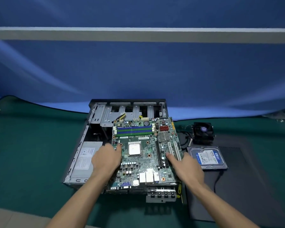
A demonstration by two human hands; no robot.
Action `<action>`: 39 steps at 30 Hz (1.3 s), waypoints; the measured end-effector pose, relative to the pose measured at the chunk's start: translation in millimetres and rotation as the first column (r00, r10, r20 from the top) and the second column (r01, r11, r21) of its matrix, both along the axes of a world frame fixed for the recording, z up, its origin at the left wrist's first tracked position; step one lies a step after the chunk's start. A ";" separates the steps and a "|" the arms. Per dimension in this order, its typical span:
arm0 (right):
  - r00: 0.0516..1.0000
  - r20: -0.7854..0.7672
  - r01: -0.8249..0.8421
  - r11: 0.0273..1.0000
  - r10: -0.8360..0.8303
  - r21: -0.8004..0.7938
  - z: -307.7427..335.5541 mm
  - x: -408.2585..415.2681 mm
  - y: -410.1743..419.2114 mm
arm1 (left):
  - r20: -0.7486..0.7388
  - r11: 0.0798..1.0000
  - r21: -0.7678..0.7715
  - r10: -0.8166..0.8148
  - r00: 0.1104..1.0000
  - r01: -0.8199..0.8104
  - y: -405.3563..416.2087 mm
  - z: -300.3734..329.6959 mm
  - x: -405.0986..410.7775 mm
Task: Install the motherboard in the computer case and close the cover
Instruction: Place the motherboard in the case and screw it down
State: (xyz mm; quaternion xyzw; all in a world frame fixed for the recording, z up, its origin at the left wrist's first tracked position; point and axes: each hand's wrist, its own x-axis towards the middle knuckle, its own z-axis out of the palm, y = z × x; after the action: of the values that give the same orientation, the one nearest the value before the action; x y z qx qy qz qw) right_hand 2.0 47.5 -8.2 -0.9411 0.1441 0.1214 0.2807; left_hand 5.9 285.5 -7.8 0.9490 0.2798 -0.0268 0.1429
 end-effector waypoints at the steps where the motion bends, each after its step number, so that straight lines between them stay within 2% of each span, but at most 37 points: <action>1: 1.000 -0.008 -0.010 1.000 0.010 0.002 -0.1 -1.1 0.5 | 0.033 1.000 0.026 -0.005 0.999 0.004 -2.9 2.8 -0.4; 4: 0.998 -0.053 -0.043 0.998 0.045 0.050 0.3 -0.7 0.2 | 0.202 0.997 0.037 -0.072 0.977 0.066 -24.4 15.9 -2.8; 7: 0.986 -0.120 -0.097 0.988 0.112 0.122 1.8 3.9 -6.5 | 0.277 0.959 -0.093 -0.232 0.932 0.266 -59.4 26.2 -6.6; 10: 0.980 -0.103 -0.142 0.959 0.171 0.244 2.4 9.2 -23.9 | 0.262 0.906 -0.152 -0.349 0.900 0.396 -95.0 25.5 -7.8; 15: 0.996 -0.090 0.021 0.921 0.015 0.388 -16.7 9.4 -69.1 | 0.128 0.882 -0.164 -0.425 0.896 0.441 -117.7 8.4 -9.2; 21: 0.985 -0.173 0.037 0.969 0.007 0.244 -49.7 -6.8 -95.9 | 0.073 0.906 -0.203 -0.365 0.928 0.372 -115.7 3.3 -6.9; 25: 0.972 -0.208 -0.080 0.986 0.109 0.146 -66.1 -20.2 -89.6 | 0.081 0.907 -0.189 -0.367 0.927 0.376 -118.0 4.2 -7.5; 31: 0.943 -0.193 -0.282 0.959 0.272 -0.027 -87.6 -32.7 -73.5 | 0.082 0.909 -0.192 -0.360 0.930 0.369 -119.4 6.0 -8.4; 39: 0.941 -0.232 -0.295 0.932 0.245 -0.212 -92.8 -26.4 -49.2 | 0.095 0.920 -0.127 -0.360 0.928 0.370 -121.0 6.4 -9.1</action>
State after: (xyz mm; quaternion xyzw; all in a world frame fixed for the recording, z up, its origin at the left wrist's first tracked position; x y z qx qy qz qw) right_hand -24.4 -1.7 -101.0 -0.9620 0.0543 0.2354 0.1275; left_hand -3.2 164.4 -1.4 0.9722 0.0900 -0.0399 0.2127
